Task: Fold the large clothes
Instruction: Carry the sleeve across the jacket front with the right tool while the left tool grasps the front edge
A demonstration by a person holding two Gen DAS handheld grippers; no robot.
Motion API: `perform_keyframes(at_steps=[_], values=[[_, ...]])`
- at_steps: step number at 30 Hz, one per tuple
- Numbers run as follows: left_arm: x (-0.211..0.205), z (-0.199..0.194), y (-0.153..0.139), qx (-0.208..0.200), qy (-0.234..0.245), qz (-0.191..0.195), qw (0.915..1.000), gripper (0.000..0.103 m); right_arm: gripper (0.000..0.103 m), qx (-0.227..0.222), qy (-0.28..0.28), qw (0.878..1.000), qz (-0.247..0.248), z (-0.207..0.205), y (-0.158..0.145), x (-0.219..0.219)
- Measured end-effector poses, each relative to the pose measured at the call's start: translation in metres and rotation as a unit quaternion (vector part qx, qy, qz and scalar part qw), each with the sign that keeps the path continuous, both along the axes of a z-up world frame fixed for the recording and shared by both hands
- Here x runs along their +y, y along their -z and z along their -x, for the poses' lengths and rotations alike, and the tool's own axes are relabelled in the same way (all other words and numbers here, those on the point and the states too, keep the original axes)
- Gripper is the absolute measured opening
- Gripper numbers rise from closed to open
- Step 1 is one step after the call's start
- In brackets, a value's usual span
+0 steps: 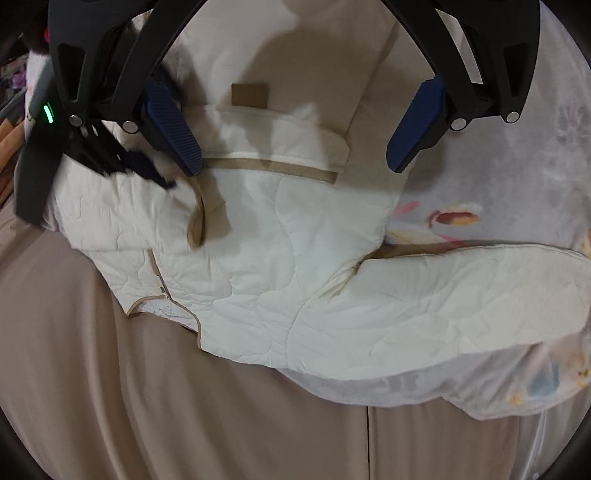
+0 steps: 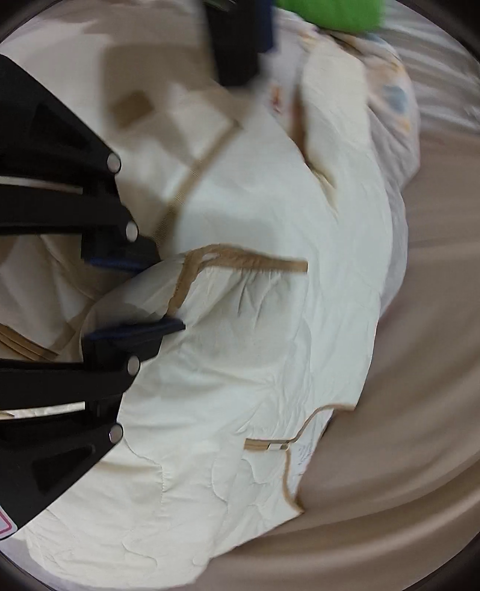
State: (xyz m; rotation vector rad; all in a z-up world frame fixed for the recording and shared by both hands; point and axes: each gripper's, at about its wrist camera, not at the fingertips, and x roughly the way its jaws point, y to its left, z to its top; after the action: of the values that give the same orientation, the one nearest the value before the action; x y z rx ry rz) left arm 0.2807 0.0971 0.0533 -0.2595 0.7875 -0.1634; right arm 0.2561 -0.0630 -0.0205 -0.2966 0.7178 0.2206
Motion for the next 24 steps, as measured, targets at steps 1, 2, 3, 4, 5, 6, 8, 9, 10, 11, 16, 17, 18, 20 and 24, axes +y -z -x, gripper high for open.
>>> perform_keyframes(at_steps=[1, 2, 3, 4, 5, 6, 8, 9, 10, 11, 16, 17, 18, 20, 24], values=[[-0.003, -0.003, 0.001, 0.003, 0.004, 0.006, 1.0, 0.098, 0.047, 0.002, -0.008, 1.0, -0.017, 0.012, -0.006, -0.007], [-0.008, -0.007, 0.003, 0.008, 0.016, 0.013, 0.9998, 0.098, 0.051, 0.001, -0.01, 0.999, -0.037, 0.025, -0.013, -0.017], [-0.014, -0.011, 0.004, 0.016, 0.03, 0.02, 0.9992, 0.098, 0.057, -0.001, -0.008, 0.999, -0.049, 0.031, -0.016, -0.018], [-0.021, -0.015, 0.006, 0.025, 0.045, 0.029, 0.9983, 0.098, 0.059, 0.0, -0.001, 0.998, -0.067, 0.045, -0.022, -0.035], [-0.03, -0.018, 0.009, 0.038, 0.062, 0.04, 0.9965, 0.098, 0.059, 0.0, 0.008, 0.997, -0.079, 0.055, -0.024, -0.047], [-0.038, -0.019, 0.012, 0.05, 0.076, 0.05, 0.9946, 0.098, 0.06, -0.001, 0.026, 0.995, -0.094, 0.069, -0.028, -0.064], [-0.056, -0.019, 0.019, 0.074, 0.103, 0.065, 0.9897, 0.098, 0.061, -0.004, 0.064, 0.991, -0.117, 0.089, -0.031, -0.096], [-0.065, -0.019, 0.023, 0.084, 0.113, 0.067, 0.9878, 0.098, 0.062, -0.006, 0.083, 0.989, -0.125, 0.097, -0.031, -0.113], [-0.073, -0.019, 0.025, 0.088, 0.115, 0.061, 0.9876, 0.098, 0.062, -0.011, 0.109, 0.986, -0.129, 0.105, -0.031, -0.133], [-0.081, -0.018, 0.024, 0.085, 0.114, 0.047, 0.9887, 0.098, 0.063, -0.013, 0.13, 0.983, -0.129, 0.111, -0.031, -0.148], [-0.106, -0.031, 0.018, 0.093, 0.142, 0.033, 0.985, 0.027, 0.063, -0.01, 0.214, 0.964, -0.16, 0.132, -0.028, -0.215], [-0.106, -0.036, 0.011, 0.083, 0.143, 0.033, 0.9856, 0.006, 0.064, -0.01, 0.224, 0.959, -0.172, 0.131, -0.028, -0.225], [-0.103, -0.041, 0.0, 0.066, 0.14, 0.031, 0.9874, 0.004, 0.064, -0.01, 0.231, 0.955, -0.185, 0.134, -0.027, -0.232], [-0.091, -0.049, -0.027, 0.022, 0.124, 0.024, 0.9917, 0.003, 0.064, -0.011, 0.243, 0.947, -0.211, 0.135, -0.027, -0.25], [-0.058, -0.067, -0.075, -0.055, 0.08, 0.006, 0.9952, 0.003, 0.064, -0.003, 0.247, 0.931, -0.268, 0.117, -0.027, -0.268]])
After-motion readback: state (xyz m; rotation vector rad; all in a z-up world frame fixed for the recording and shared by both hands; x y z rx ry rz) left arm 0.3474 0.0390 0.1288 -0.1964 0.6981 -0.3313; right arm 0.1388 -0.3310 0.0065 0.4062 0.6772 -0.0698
